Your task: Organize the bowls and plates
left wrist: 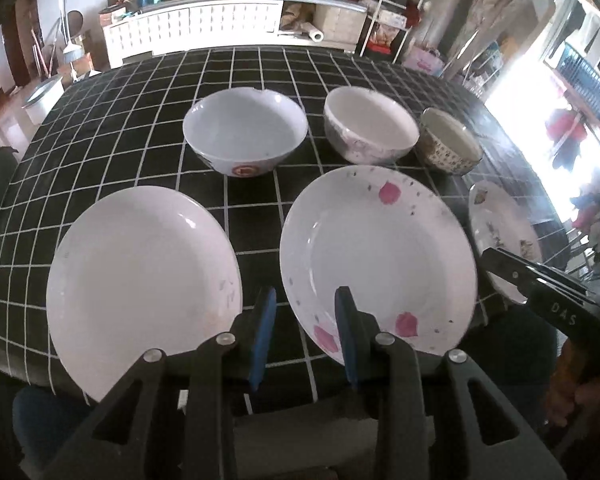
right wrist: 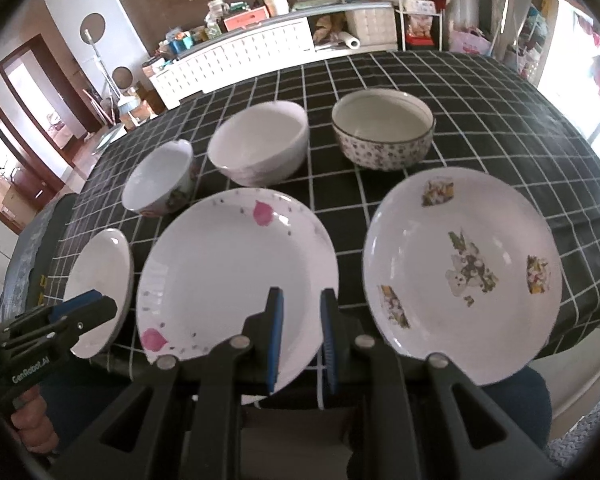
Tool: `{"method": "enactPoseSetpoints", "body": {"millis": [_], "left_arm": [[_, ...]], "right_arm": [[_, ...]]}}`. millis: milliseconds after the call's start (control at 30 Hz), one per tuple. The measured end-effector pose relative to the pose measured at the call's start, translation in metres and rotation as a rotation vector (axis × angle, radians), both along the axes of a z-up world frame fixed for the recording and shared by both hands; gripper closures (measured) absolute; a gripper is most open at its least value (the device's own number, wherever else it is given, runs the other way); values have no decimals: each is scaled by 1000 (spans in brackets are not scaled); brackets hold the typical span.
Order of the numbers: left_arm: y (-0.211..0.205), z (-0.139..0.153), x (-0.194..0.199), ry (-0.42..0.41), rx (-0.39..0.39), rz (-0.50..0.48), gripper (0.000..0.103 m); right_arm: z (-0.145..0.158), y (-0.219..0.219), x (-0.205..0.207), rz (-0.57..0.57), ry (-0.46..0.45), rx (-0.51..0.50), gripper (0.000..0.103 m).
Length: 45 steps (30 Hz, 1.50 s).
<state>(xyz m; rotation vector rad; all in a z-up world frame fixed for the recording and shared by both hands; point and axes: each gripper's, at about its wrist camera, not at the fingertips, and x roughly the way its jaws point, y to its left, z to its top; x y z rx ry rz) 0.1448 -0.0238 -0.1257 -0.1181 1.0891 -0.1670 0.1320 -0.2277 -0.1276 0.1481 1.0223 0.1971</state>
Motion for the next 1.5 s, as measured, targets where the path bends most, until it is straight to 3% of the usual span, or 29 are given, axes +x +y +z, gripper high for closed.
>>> {"method": "enactPoseSetpoints", "body": {"millis": [167, 233, 533, 800, 1200, 1500], "left_arm": [[1, -15, 13, 37, 26, -1, 76], [0, -22, 18, 51, 30, -8, 86], [2, -37, 36, 84, 13, -7, 95], [6, -43, 40, 79, -15, 4, 96], [6, -38, 22, 75, 9, 8, 96], [32, -6, -3, 11, 12, 68, 96]], "right_arm": [[-8, -2, 8, -8, 15, -11, 81], [-11, -3, 11, -9, 22, -9, 81], [-22, -2, 22, 0, 44, -28, 81], [-28, 5, 26, 10, 48, -79, 86], [-20, 5, 16, 3, 62, -58, 86], [-2, 29, 11, 43, 36, -44, 86]]}}
